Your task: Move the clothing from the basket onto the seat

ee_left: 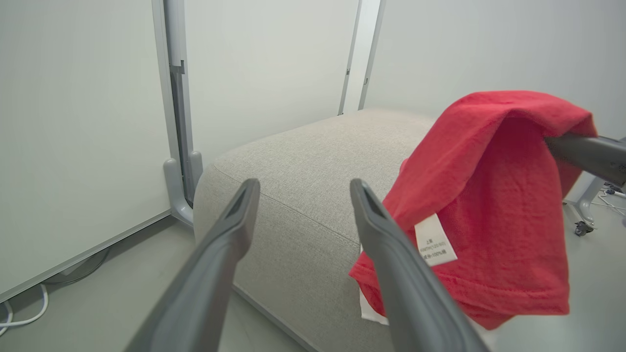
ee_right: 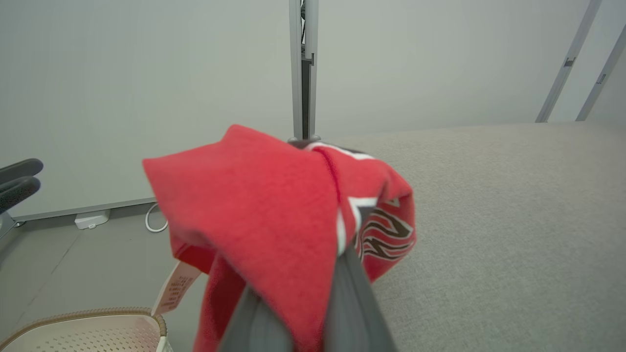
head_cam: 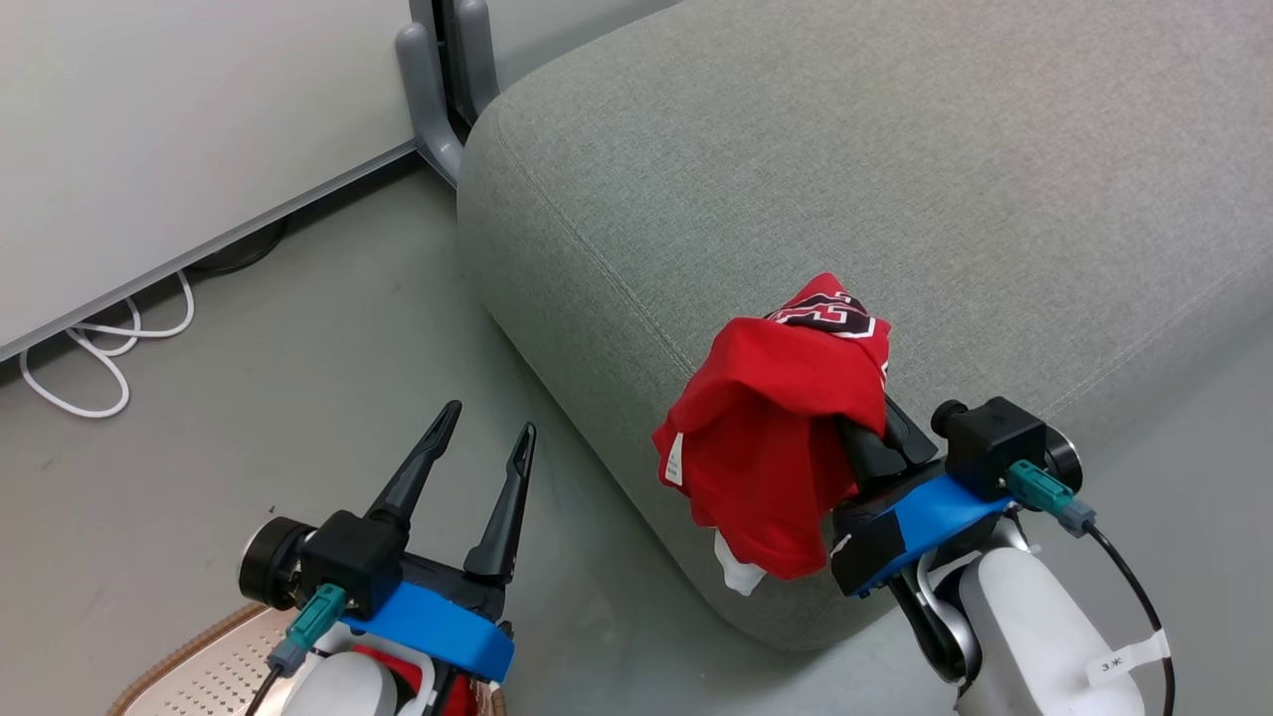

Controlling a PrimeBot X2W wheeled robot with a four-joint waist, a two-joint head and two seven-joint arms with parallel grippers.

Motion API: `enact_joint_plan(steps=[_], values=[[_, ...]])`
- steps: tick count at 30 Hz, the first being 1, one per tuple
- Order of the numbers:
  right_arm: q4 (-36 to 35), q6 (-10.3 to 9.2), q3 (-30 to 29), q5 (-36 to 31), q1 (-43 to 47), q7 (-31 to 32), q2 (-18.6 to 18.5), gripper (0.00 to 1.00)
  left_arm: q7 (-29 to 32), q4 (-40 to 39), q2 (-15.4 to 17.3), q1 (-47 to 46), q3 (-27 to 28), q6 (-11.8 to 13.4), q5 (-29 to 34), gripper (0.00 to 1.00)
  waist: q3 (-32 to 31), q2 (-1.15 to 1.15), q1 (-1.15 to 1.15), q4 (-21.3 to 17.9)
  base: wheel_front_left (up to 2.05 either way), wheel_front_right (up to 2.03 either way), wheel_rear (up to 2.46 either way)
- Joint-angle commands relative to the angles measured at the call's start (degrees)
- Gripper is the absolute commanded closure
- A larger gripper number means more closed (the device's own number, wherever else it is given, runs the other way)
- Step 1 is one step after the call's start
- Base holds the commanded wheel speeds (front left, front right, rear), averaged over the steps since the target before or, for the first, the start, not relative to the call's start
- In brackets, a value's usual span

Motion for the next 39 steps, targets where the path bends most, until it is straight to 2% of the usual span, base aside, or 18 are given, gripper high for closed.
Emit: enact_joint_plan(steps=[1,9,17,22,30,39], values=[[-0.51,0.03,-0.16,0.15,0.60,-0.07,0.13,1.00,-0.27,0.21,0.47,-0.79,-0.10,-0.10,-0.27,0.00,0.10,0.00,0.00,0.00,0.00,0.00,0.00],[-1.36,0.03,-0.77,0.98,-0.17,0.51,0.13,1.00,-0.27,0.17,0.98,-1.02,-0.16,-0.11,-1.15,0.00,0.63,0.00,0.00,0.07,0.00,0.00,0.00],[0.13,0.03,-3.55,0.64,-9.67,0.07,0.13,1.00,-0.27,-1.97,2.51,-1.71,1.83,-0.11,0.11,0.00,6.07,0.00,0.00,-0.30,0.00,0.00,0.00],[1.01,0.03,-9.94,-2.28,-17.93,0.24,-0.71,1.00,-0.27,-4.22,3.38,-4.25,2.08,-0.10,1.14,0.00,12.40,0.00,0.00,2.17,0.00,0.00,0.00],[3.09,0.02,-21.54,-2.42,-31.52,0.30,-5.32,1.00,0.74,-8.71,7.34,-9.56,1.76,-0.11,3.36,0.00,24.17,0.00,0.00,5.10,0.00,0.00,0.00],[11.13,0.02,-30.41,-2.55,-42.13,-1.24,-11.29,1.00,2.97,-16.44,10.76,-13.57,0.67,-0.09,5.44,0.00,33.29,0.00,0.00,8.19,0.00,0.00,0.00]])
